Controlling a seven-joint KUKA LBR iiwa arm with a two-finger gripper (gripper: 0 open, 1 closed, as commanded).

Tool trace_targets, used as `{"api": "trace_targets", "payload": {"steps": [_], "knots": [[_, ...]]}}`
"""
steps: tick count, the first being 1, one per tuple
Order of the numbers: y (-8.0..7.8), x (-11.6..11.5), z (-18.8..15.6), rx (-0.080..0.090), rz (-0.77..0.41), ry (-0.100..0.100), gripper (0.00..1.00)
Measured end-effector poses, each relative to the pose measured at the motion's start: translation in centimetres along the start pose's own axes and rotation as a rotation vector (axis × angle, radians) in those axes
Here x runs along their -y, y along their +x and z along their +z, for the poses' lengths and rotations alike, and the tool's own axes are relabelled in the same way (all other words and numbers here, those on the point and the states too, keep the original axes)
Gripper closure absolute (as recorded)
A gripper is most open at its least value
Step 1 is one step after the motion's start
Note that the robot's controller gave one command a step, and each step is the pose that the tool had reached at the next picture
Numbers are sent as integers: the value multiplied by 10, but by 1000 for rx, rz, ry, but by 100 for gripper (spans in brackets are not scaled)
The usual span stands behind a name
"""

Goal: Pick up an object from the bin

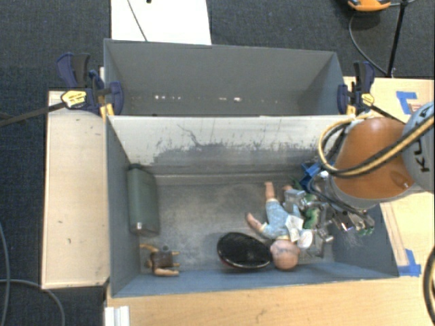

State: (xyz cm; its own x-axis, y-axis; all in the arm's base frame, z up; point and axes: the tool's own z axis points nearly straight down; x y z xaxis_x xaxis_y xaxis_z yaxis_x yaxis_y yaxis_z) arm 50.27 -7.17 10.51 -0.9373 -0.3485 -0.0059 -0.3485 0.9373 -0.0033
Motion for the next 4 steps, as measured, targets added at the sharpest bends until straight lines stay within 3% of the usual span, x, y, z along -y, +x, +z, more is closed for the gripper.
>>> {"api": "trace_targets", "payload": {"steps": [1, 2, 4], "knots": [[-5, -21, 34, 6, -47, 3, 0], [-5, -42, 31, 15, -265, 7, 100], [-4, -43, 26, 11, -265, 5, 100]]}}
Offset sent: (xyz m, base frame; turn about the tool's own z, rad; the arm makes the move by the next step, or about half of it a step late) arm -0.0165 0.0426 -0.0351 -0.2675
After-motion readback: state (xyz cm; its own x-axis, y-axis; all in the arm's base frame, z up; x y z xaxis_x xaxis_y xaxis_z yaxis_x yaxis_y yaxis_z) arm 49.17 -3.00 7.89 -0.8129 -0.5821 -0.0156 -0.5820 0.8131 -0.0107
